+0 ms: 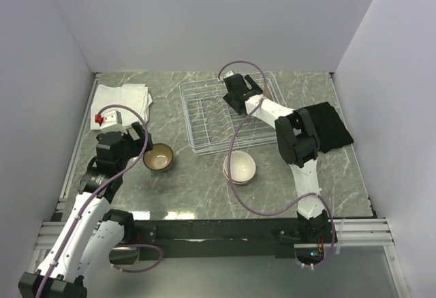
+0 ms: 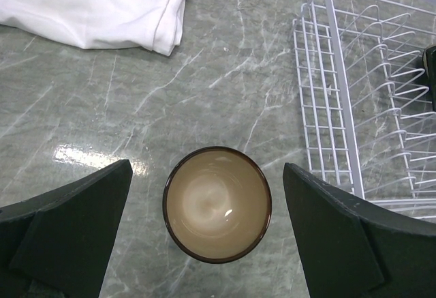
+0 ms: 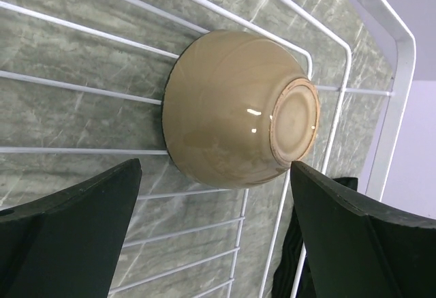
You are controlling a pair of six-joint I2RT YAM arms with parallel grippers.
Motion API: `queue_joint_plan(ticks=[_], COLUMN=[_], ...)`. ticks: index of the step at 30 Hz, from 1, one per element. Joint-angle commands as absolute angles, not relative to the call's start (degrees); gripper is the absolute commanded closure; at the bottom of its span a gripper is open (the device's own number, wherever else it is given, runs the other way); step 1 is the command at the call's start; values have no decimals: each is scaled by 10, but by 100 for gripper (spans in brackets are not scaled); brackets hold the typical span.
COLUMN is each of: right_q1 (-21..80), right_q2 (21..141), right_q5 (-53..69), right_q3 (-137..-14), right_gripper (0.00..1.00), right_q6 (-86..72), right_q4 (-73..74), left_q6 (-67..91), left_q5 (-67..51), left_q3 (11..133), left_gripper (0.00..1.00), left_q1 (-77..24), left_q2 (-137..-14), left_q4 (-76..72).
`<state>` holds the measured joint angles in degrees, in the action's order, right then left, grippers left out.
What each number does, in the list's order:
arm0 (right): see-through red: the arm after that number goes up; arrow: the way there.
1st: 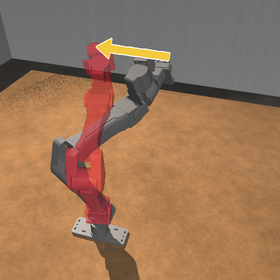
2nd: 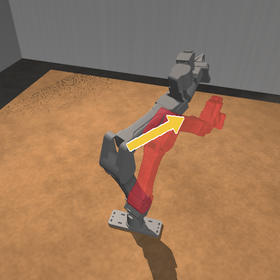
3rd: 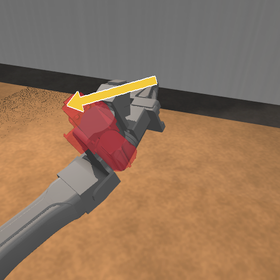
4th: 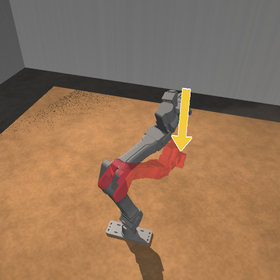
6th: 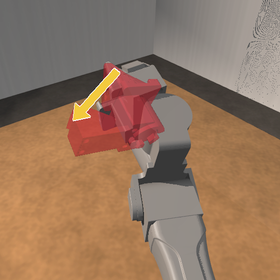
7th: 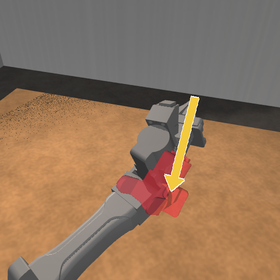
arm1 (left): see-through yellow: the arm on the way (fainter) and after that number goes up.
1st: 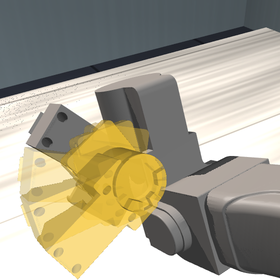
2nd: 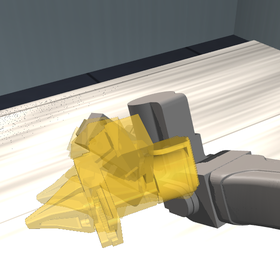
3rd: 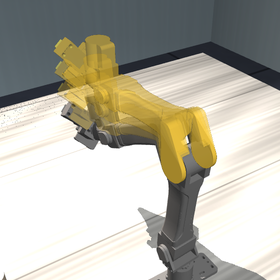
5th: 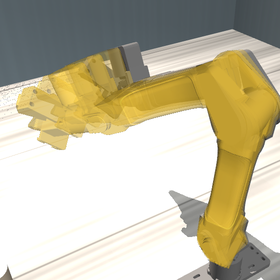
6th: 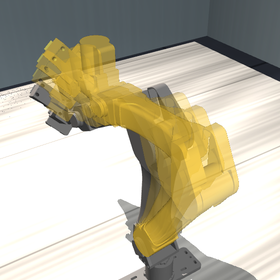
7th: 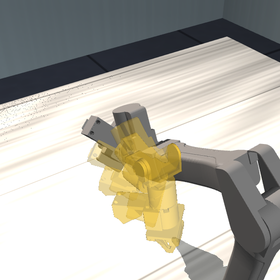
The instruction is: Unload the bowls from the dish rack
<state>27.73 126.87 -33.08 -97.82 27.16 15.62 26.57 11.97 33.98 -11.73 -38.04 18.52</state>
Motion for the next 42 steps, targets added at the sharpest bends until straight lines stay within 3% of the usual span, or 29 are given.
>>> queue_joint_plan(ticks=[1, 17, 42], right_q1=[277, 274, 259], right_q2=[1216, 1300, 1354], right_q5=[-326, -360, -366], right_q3=[-991, -1029, -1037], right_gripper=[3, 3, 3], right_q6=[246, 286, 278], right_q4=[149, 82, 135], left_q6=[256, 257, 257], left_q5=[127, 131, 134], left_q3=[341, 344, 345], left_gripper=[0, 1, 1], left_q1=[-119, -128, -135], left_q2=[-378, -388, -401], left_q4=[165, 171, 175])
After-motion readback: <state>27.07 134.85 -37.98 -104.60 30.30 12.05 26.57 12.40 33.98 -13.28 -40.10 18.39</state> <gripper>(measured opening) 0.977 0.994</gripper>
